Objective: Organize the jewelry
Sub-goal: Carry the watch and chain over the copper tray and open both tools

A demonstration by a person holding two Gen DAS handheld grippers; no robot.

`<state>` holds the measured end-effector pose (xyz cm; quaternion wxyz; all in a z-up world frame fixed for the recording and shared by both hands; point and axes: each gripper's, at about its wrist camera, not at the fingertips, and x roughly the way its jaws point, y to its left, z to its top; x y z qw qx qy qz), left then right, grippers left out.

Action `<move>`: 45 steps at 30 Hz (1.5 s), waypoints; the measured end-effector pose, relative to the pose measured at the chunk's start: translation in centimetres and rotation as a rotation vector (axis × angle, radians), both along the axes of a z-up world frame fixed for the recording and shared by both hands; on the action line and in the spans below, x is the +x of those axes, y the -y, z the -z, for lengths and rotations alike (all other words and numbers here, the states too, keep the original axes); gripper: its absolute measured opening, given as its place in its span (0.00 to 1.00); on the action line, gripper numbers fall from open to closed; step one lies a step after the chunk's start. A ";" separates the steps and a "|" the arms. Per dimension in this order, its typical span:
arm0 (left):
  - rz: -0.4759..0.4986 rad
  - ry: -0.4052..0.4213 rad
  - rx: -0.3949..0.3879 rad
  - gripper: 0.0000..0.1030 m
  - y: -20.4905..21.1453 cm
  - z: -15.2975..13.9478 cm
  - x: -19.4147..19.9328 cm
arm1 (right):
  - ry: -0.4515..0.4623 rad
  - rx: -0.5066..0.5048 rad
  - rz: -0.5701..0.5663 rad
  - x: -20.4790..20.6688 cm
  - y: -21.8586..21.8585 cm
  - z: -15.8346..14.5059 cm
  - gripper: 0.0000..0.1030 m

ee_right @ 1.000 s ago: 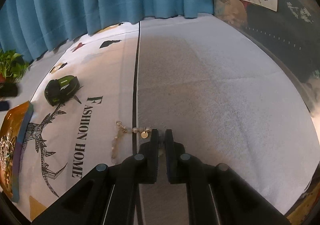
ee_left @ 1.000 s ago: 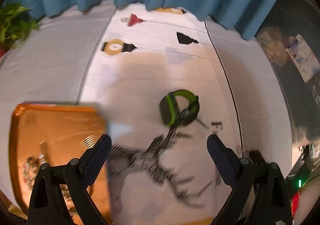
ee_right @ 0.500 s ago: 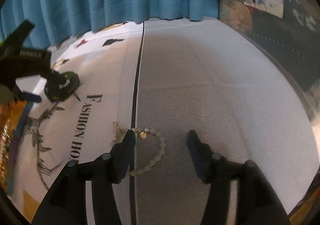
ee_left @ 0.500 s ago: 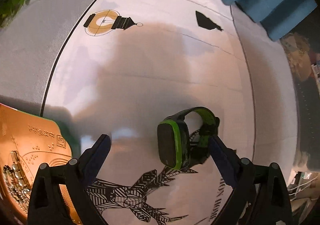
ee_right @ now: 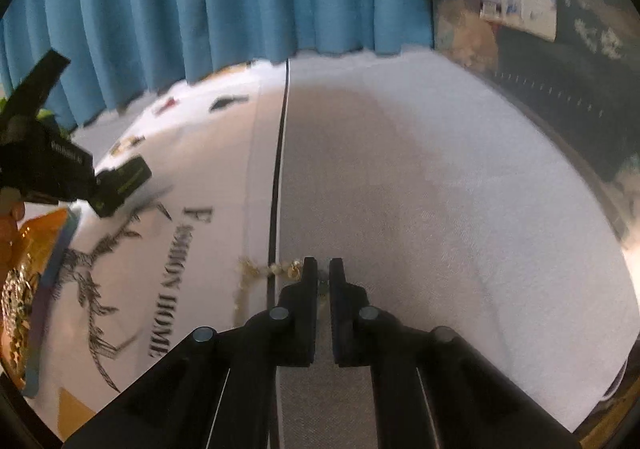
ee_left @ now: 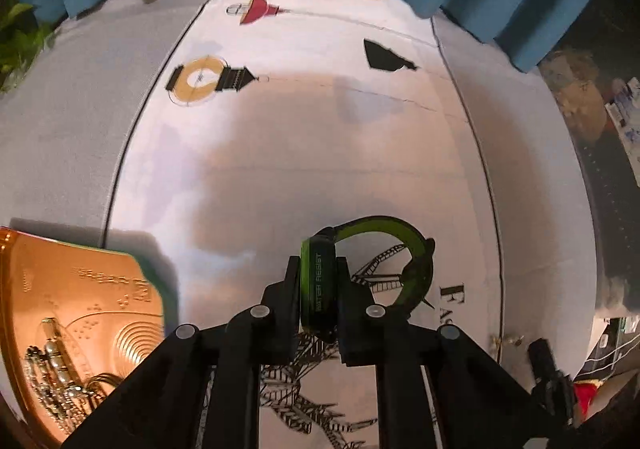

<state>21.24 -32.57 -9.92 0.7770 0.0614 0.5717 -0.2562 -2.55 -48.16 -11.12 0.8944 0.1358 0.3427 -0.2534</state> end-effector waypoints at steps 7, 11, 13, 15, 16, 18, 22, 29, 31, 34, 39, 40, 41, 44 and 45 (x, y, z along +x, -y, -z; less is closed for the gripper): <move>0.015 0.056 -0.060 0.12 -2.0 -3.6 -2.2 | 0.073 -0.020 0.001 -1.1 -0.7 -3.3 0.06; 0.009 0.099 -0.081 0.12 -4.1 -5.9 -3.6 | 0.091 -0.046 -0.001 -1.7 -1.5 -5.5 0.06; 0.007 0.134 -0.086 0.12 -5.5 -7.0 -4.7 | 0.097 -0.065 -0.009 -2.1 -2.3 -6.7 0.06; 0.007 0.165 -0.085 0.12 -6.9 -8.1 -5.9 | 0.110 -0.086 -0.022 -2.4 -3.4 -8.1 0.06; 0.008 0.174 -0.085 0.12 -7.4 -8.5 -6.3 | 0.114 -0.095 -0.031 -2.6 -4.0 -8.7 0.06; 0.006 0.201 -0.086 0.12 -9.1 -9.5 -7.6 | 0.124 -0.107 -0.053 -2.8 -5.2 -9.8 0.06; -0.005 0.233 -0.087 0.12 -12.2 -11.0 -9.4 | 0.138 -0.123 -0.118 -2.6 -8.5 -11.5 0.06; -0.056 0.281 -0.079 0.12 -18.8 -12.3 -11.1 | 0.162 -0.099 -0.290 -0.6 -15.3 -13.3 0.06; -0.074 0.301 -0.058 0.12 -20.7 -12.3 -11.2 | 0.165 -0.087 -0.350 0.5 -17.6 -13.5 0.06; -0.100 0.308 -0.041 0.12 -22.9 -12.0 -10.6 | 0.158 -0.083 -0.428 2.4 -20.9 -13.5 0.06; -0.136 0.302 -0.025 0.12 -25.5 -11.0 -9.4 | 0.125 -0.075 -0.527 5.2 -25.4 -12.5 0.06; -0.144 0.300 -0.025 0.12 -26.0 -10.7 -9.1 | 0.118 -0.069 -0.542 5.8 -26.0 -12.2 0.06; -0.148 0.299 -0.025 0.12 -26.4 -10.6 -9.0 | 0.111 -0.064 -0.557 6.2 -26.7 -11.9 0.06; -0.159 0.293 -0.024 0.12 -27.0 -10.0 -8.4 | 0.093 -0.063 -0.587 7.3 -28.1 -11.3 0.06; -0.160 0.290 -0.024 0.12 -27.3 -9.7 -8.1 | 0.085 -0.068 -0.596 7.6 -28.5 -11.0 0.06</move>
